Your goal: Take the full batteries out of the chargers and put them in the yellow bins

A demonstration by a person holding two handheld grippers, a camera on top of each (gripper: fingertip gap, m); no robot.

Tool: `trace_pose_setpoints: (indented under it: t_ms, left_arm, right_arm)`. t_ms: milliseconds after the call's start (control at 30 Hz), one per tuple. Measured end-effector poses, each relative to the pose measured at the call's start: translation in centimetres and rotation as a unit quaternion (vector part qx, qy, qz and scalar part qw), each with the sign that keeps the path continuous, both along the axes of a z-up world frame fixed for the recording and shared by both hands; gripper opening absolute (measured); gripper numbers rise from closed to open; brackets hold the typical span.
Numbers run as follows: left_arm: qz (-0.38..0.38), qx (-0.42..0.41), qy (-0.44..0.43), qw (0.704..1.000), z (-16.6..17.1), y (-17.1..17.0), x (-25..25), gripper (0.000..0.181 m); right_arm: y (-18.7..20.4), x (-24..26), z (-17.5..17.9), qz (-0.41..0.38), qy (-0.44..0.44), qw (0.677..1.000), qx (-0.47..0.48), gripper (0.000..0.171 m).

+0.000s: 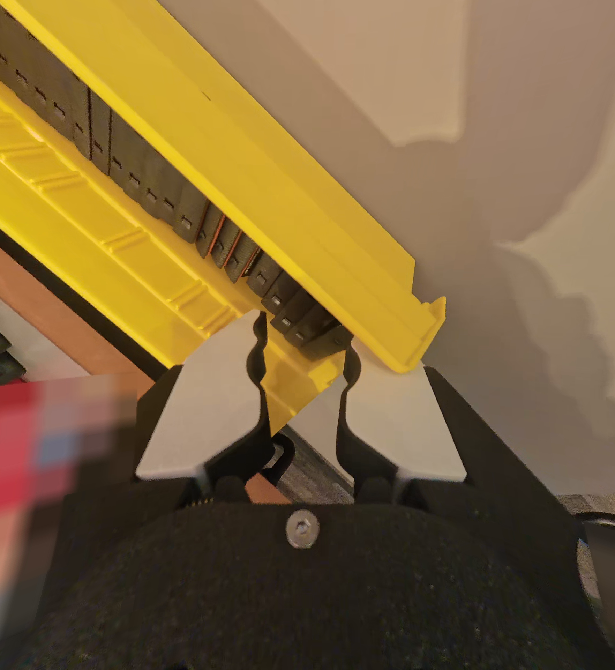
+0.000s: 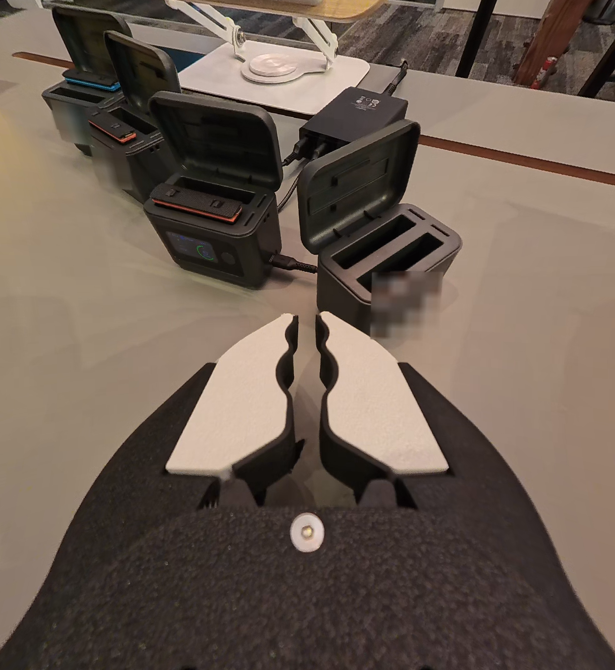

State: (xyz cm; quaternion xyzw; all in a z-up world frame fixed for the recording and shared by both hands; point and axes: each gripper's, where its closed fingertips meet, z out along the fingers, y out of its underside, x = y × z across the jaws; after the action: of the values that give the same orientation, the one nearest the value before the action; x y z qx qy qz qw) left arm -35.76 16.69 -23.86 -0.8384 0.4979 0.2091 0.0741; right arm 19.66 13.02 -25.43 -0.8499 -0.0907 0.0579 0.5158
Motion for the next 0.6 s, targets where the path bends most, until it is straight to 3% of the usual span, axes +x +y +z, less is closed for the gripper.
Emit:
trace_pose_setpoints:
  t_ms: [600]
  left_arm:
    - [0.003, 0.004, 0.058, 0.998, 2.1, -0.4, -4.3, 0.033]
  right_arm:
    - [0.0, 0.1, -0.1, 0.000, 0.000, 1.000, -0.001, 0.009]
